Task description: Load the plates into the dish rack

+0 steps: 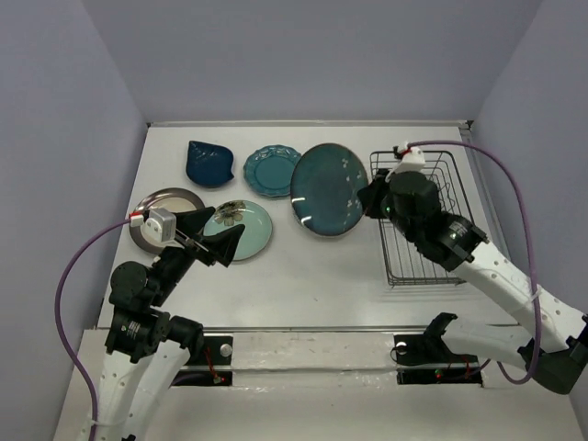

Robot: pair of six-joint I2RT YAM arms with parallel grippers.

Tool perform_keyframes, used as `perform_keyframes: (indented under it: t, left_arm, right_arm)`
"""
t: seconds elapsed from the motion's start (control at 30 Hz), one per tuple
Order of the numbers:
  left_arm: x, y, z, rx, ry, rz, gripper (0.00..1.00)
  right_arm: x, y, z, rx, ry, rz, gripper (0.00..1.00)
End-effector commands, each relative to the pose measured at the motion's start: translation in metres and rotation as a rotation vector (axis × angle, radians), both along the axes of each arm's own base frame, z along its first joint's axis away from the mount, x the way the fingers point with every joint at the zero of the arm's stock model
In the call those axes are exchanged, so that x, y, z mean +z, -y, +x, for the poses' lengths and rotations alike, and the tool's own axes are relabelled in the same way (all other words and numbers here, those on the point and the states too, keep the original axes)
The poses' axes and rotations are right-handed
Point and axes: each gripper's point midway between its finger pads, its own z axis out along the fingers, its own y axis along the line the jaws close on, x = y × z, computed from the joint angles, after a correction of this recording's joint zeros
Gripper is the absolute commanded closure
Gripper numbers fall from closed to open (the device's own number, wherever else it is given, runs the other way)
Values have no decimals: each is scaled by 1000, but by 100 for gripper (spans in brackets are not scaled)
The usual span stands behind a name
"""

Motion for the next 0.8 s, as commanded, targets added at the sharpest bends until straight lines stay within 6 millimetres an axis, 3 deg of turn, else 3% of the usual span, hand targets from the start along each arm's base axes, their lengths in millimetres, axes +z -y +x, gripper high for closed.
perform_keyframes:
  t: [0.0, 0.07, 0.1, 0.2, 0.4, 0.43, 0.53, 0.67, 0.77]
  left_arm:
    - [19, 1, -8, -17, 70, -14, 1]
    - [20, 1, -9, -19, 75, -15, 1]
    - [20, 1, -10, -19, 76, -15, 1]
    - [21, 1, -11, -22, 76, -15, 1]
    - [27, 2, -20, -41, 102, -24, 1]
    - [28, 3, -24, -50, 108, -27, 1]
    - [31, 4, -30, -64, 122, -32, 1]
    - [35, 6, -44, -98, 152, -41, 1]
    - [40, 3, -52, -102, 173, -57, 1]
  right_arm:
    - [119, 78, 48, -279, 302, 35, 93]
    - [131, 102, 58, -355, 322, -8, 93]
    - [141, 126, 65, -420, 337, -33, 93]
    - [157, 164, 69, -530, 360, -75, 93]
    - [143, 228, 66, -751, 324, -205, 93]
    - [142, 246, 64, -810, 323, -197, 93]
    - [140, 274, 54, -902, 346, -163, 93]
    - [130, 287, 60, -936, 336, -194, 93]
    - [133, 300, 64, -935, 371, -259, 93]
